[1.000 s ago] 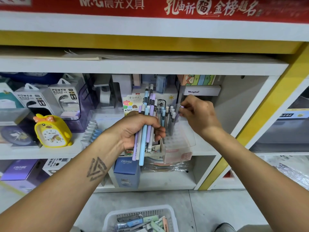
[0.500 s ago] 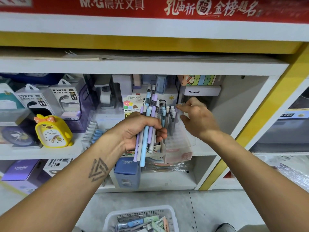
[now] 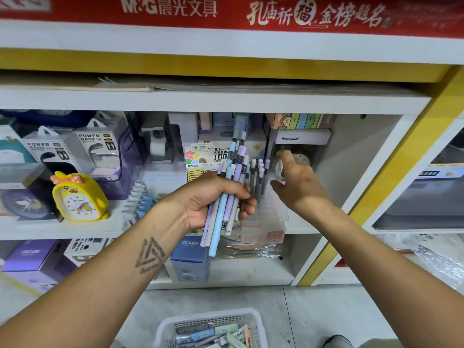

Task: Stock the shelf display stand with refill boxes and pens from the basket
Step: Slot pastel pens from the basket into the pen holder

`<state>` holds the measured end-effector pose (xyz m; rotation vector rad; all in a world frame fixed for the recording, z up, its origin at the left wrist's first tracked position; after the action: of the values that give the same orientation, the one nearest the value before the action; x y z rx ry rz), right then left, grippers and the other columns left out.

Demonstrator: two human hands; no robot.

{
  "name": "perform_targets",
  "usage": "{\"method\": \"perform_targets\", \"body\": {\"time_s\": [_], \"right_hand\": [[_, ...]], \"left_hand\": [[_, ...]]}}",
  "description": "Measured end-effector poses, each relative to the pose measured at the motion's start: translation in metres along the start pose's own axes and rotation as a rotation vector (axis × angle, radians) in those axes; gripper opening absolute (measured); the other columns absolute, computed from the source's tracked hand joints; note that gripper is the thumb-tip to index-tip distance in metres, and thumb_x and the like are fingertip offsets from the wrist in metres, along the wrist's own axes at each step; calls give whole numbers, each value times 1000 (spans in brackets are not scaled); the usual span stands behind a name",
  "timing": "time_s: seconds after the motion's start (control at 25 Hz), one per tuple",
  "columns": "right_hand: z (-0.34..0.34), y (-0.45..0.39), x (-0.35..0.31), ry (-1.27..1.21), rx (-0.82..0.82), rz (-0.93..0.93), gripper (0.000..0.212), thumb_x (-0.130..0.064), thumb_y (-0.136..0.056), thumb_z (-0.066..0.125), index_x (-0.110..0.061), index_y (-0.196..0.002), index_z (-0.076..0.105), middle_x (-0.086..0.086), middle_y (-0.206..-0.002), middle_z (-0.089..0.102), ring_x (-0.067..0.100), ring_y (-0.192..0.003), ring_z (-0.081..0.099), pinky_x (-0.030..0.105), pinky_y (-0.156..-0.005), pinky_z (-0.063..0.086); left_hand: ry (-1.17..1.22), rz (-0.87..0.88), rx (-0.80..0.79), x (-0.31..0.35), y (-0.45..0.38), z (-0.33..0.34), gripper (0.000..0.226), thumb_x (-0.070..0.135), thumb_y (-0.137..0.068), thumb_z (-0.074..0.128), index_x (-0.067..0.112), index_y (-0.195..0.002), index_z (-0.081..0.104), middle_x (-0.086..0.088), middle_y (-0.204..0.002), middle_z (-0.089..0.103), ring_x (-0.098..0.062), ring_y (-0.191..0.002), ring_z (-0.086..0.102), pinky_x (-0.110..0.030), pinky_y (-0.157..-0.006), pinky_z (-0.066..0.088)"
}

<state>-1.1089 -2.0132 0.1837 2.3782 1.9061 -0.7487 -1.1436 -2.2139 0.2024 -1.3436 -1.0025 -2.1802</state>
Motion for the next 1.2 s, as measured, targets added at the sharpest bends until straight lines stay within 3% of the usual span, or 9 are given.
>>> {"method": "perform_targets", "body": {"time_s": [0.12, 0.24, 0.32, 0.52, 0.64, 0.8, 1.0, 1.12, 1.2], "right_hand": [[-10, -3, -10, -177, 141, -34, 26, -28, -96, 63, -15, -118, 59, 7, -106, 63, 22, -85, 61, 37, -73, 51], [-16, -4, -30, -825, -41, 48, 19, -36, -93, 68, -20, -103, 65, 7, -70, 67, 9, -53, 57, 24, -51, 45], [-14, -5, -38, -903, -104, 88, 25, -43, -87, 74, -23, -98, 65, 1, -58, 61, 11, -47, 52, 23, -45, 39], [-14, -8, -41, -1019, -100, 155, 7, -11, -88, 75, -8, -91, 70, 6, -59, 66, 15, -42, 53, 24, -41, 42], [-18, -7, -36, -1108, -129, 161, 5, -5, -92, 68, -2, -89, 70, 9, -63, 66, 17, -46, 54, 26, -44, 44], [-21, -7, -29, -1143, -74, 273, 6, -4, -93, 65, -8, -90, 69, 0, -62, 63, 13, -46, 48, 25, -49, 39], [-23, -15, -5, -1135, 172, 461, 6, -2, -98, 54, -6, -98, 59, 10, -75, 57, 16, -52, 44, 29, -53, 39], [-25, -18, 7, -881, 292, 324, 5, -6, -99, 56, -5, -103, 56, 22, -87, 61, 26, -64, 58, 35, -57, 49], [-25, -16, 8, -641, 276, 166, 9, -11, -97, 62, -8, -103, 57, 21, -91, 65, 32, -77, 65, 37, -66, 56]], "left_hand": [[-32, -10, -26, 0, 0, 2, 10, -9, -81, 63, -1, -81, 69, -21, -75, 69, -26, -61, 68, -31, -57, 57], [-83, -7, -45, -1, -1, 3, 16, -8, -81, 66, 4, -73, 72, -17, -71, 67, -25, -59, 66, -31, -59, 56], [-98, -7, -41, -2, -1, 5, 20, -7, -78, 70, 9, -68, 74, -15, -67, 65, -25, -58, 64, -31, -59, 55], [-59, -7, -17, -3, -1, 7, 9, 5, -69, 81, 13, -71, 77, -11, -67, 67, -21, -56, 64, -28, -56, 55], [34, 4, -3, -1, -1, 5, 10, 16, -69, 80, 10, -77, 79, -11, -72, 68, -20, -56, 64, -26, -55, 54], [57, 14, -35, 0, -2, 3, 10, 13, -74, 78, 8, -82, 78, -13, -78, 70, -18, -60, 65, -26, -56, 55], [16, -18, -71, 0, 1, -2, 8, 3, -72, 76, 6, -79, 77, -14, -79, 70, -18, -61, 65, -25, -59, 56], [-8, -40, -12, 1, 3, -9, 10, -3, -70, 75, 4, -77, 75, -19, -80, 69, -21, -61, 66, -26, -58, 57], [-12, -29, 45, 2, 2, -13, 11, -4, -70, 74, 1, -79, 74, -20, -82, 69, -22, -62, 66, -26, -56, 56]]}}
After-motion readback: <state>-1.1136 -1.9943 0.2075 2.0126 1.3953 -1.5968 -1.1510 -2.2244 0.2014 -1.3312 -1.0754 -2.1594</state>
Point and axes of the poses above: each hand's wrist, its own y-axis away from the middle knuckle, its own z-axis out of the palm, x = y × z, the point moved 1 cm from there along -y, towards the middle knuckle
